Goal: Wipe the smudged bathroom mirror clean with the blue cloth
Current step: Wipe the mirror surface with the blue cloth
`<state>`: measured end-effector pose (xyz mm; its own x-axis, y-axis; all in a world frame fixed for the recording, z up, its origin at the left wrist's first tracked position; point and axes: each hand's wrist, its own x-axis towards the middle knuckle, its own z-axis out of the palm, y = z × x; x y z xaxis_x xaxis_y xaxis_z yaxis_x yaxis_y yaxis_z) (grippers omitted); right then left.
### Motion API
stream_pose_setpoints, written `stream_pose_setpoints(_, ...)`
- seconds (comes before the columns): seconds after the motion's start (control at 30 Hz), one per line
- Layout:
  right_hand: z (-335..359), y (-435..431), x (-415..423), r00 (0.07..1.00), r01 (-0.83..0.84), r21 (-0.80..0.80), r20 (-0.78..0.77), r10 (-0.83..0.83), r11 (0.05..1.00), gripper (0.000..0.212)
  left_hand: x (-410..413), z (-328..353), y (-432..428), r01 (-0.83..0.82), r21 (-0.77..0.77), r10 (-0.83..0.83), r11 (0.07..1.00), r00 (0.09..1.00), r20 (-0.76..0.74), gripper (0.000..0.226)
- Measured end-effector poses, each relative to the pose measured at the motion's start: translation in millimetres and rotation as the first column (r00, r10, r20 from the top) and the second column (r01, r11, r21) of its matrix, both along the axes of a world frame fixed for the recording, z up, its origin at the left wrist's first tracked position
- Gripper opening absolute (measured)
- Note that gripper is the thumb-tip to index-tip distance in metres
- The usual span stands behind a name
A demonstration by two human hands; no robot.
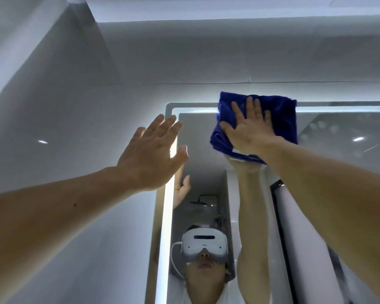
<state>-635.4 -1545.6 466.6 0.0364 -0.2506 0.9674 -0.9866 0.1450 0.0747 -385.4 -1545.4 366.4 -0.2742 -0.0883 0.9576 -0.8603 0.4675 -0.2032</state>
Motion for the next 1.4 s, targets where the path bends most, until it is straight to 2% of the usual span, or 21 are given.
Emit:
stream_pose_setpoints(0.1,-32,-3,12,0.970,-0.028,0.039,-0.241,0.036,0.999,0.069,-6,-2,-4,-0.002,0.018,0.003,1.000,1.000,-0.021,0.064)
stream_pose_setpoints(0.2,-80,-1,3,0.876,-0.026,0.098,-0.477,0.070,0.995,0.068,-16,-6,-6,0.035,0.022,-0.035,0.999,0.999,-0.032,0.062)
stream_pose_setpoints(0.33,-132,2,-12,0.662,-0.008,0.243,-0.725,0.187,0.970,0.067,-18,-13,-7,0.036,0.022,-0.036,0.999,0.999,-0.001,0.064)
stream_pose_setpoints(0.4,-127,8,-21,0.559,0.020,0.340,-0.783,0.271,0.940,0.065,-16,-17,-8,0.025,0.046,-0.025,0.999,1.000,-0.004,0.067)
stream_pose_setpoints(0.43,-117,10,-25,0.545,0.042,0.357,-0.791,0.278,0.933,0.064,-14,-18,-8,0.014,0.055,-0.014,0.998,1.000,-0.006,0.067)
stream_pose_setpoints(0.47,-104,12,-28,0.582,0.044,0.344,-0.772,0.256,0.938,0.064,-13,-19,-8,0.001,0.057,-0.001,0.998,1.000,-0.003,0.066)
stream_pose_setpoints(0.5,-88,13,-30,0.672,0.016,0.304,-0.709,0.216,0.952,0.064,-11,-20,-8,-0.011,0.055,0.011,0.998,1.000,0.003,0.065)
stream_pose_setpoints(0.57,-54,13,-29,0.888,-0.061,0.176,-0.439,0.134,0.982,0.064,-9,-22,-8,-0.025,0.062,0.024,0.998,1.000,0.015,0.070)
stream_pose_setpoints(0.63,-30,6,-18,0.978,-0.032,0.072,-0.202,0.046,0.997,0.066,-5,-24,-8,-0.029,0.077,0.027,0.997,0.999,0.029,0.069)
stream_pose_setpoints(0.7,-21,-2,-2,0.995,0.001,0.025,-0.099,0.001,1.000,0.070,-2,-25,-8,-0.028,0.078,0.026,0.997,0.999,0.033,0.069)
stream_pose_setpoints(0.8,-33,-9,17,0.998,-0.003,0.004,-0.061,0.003,1.000,0.074,2,-24,-10,-0.040,0.074,0.039,0.996,0.999,0.022,0.073)
stream_pose_setpoints(0.93,-82,-10,25,0.954,-0.017,0.032,-0.300,0.026,0.999,0.075,-4,-24,-10,-0.005,0.058,0.005,0.998,1.000,-0.011,0.074)
stream_pose_setpoints(1.1,-173,-13,23,0.804,-0.085,0.238,-0.557,0.208,0.967,0.075,-9,-27,-8,0.031,0.033,-0.031,0.999,0.999,0.006,0.064)
stream_pose_setpoints(1.2,-181,-5,8,0.711,-0.057,0.325,-0.651,0.267,0.944,0.074,-10,-27,-4,0.027,0.047,-0.027,0.999,1.000,0.000,0.073)
stream_pose_setpoints(1.23,-170,-1,3,0.705,-0.045,0.320,-0.661,0.257,0.946,0.074,-11,-26,-3,0.024,0.048,-0.024,0.999,1.000,0.000,0.073)
stream_pose_setpoints(1.3,-135,6,-4,0.783,-0.053,0.237,-0.593,0.187,0.970,0.073,-10,-24,-2,0.012,0.045,-0.012,0.999,1.000,0.005,0.069)
stream_pose_setpoints(1.4,-64,17,-20,0.956,-0.066,0.080,-0.279,0.086,0.995,0.071,-10,-24,-2,-0.005,0.058,0.004,0.998,1.000,0.023,0.071)
